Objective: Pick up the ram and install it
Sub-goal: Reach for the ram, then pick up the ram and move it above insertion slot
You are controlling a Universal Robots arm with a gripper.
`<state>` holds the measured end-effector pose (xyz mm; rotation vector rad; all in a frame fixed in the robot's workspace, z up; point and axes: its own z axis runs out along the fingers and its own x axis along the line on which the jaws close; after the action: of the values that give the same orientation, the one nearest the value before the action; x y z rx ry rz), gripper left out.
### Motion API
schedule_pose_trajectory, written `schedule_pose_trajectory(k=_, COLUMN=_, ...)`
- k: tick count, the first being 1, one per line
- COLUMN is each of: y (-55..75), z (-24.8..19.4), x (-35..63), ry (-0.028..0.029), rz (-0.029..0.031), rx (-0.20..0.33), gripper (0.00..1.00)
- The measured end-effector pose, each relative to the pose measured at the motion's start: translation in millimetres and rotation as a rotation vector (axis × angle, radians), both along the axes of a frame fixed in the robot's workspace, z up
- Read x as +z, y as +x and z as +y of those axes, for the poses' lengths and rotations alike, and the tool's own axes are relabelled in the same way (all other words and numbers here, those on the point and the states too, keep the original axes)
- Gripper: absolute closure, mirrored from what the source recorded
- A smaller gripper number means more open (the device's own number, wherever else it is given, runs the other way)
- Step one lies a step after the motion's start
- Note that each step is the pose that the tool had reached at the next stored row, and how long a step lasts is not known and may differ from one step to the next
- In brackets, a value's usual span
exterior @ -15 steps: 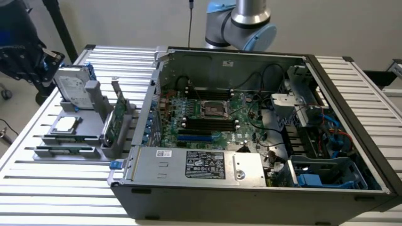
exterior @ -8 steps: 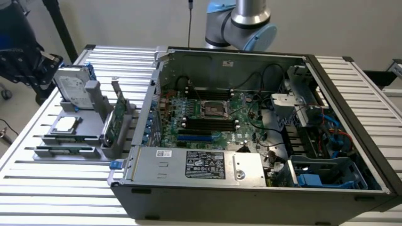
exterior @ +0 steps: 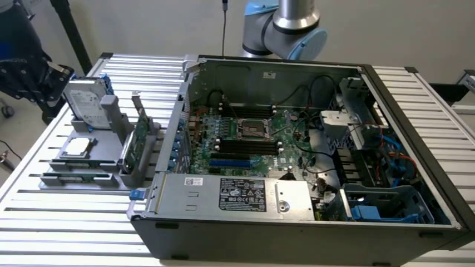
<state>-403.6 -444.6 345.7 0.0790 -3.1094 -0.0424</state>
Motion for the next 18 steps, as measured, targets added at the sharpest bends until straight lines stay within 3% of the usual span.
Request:
schedule_pose_trajectory(k=14, y=0.0, z=-0.8, x=-0.9, ry=-0.0003, rz=0.0000, rx=0.000, gripper=0.89)
schedule_pose_trajectory(k=18, y=0.0, z=-11.3, x=-5.9, ry=-0.0006, rz=0.0060, rx=0.005, gripper=0.89)
